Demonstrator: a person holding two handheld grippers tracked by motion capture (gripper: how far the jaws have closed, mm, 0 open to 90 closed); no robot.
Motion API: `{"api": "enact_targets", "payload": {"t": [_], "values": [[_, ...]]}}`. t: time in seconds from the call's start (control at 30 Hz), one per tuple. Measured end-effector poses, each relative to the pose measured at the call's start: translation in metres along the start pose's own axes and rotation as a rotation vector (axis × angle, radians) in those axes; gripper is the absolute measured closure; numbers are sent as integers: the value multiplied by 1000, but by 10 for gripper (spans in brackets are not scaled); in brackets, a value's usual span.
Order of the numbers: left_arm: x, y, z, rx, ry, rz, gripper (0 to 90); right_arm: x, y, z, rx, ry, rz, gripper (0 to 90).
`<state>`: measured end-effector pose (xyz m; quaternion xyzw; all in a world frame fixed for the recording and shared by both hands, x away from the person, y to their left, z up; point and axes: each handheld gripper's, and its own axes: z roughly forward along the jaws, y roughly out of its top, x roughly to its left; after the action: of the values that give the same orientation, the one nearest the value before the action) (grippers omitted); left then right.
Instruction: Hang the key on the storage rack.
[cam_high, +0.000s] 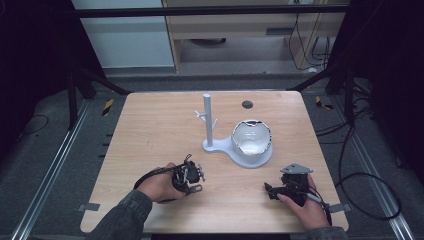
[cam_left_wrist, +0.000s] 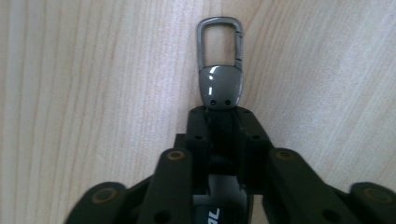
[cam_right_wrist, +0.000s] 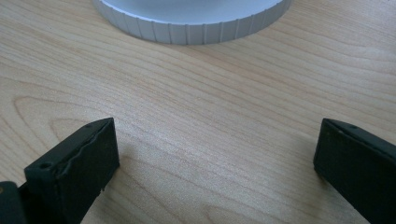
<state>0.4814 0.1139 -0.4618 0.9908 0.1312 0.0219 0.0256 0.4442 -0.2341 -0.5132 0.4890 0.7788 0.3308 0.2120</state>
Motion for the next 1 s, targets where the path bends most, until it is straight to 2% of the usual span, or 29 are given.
{"api": "enact_targets", "payload": {"t": [0.07,0.1,0.13,0.3,0.33,0.4,0.43,0.5,0.53,0.57,0.6,0.63,0.7,0.73,0.77,0.87,0.9,0.97,1.0], "values": [[1,-1,-1,-9,10,0,795,0,0,0,0,0,0,4],[1,-3,-3,-29,11,-18,796,0,0,0,0,0,0,4],[1,-3,-3,-29,11,-18,796,0,0,0,0,0,0,4],[3,-18,-12,-138,20,-75,798,0,0,0,0,0,-1,4],[3,-18,-12,-138,20,-75,798,0,0,0,0,0,-1,4],[4,-27,-17,-202,30,-113,799,0,0,0,0,0,-1,4],[4,-27,-17,-202,30,-113,799,0,0,0,0,0,0,4],[5,-39,-22,-267,46,-152,799,0,0,0,0,0,0,4],[5,-43,-24,-288,56,-162,799,0,0,0,0,0,-1,4],[5,-43,-24,-288,56,-162,800,0,0,0,0,1,-1,4],[5,-46,-26,-310,61,-174,800,0,0,0,1,1,0,4],[5,-54,-30,-352,79,-197,799,0,0,0,1,1,0,4],[4,-61,-32,-390,95,-212,800,0,0,0,0,1,-2,4],[4,-61,-32,-390,95,-212,800,1,0,0,4,8,13,4],[4,-68,-34,-413,106,-229,800,0,0,0,0,1,0,4],[2,-75,-36,-441,115,-245,800,1,1,0,6,8,15,4],[2,-80,-38,-468,122,-263,800,0,0,0,2,3,4,4],[2,-83,-38,-479,122,-269,800,0,0,0,1,2,2,4],[1,-87,-39,-500,131,-288,800,0,0,0,2,4,5,4]]}}
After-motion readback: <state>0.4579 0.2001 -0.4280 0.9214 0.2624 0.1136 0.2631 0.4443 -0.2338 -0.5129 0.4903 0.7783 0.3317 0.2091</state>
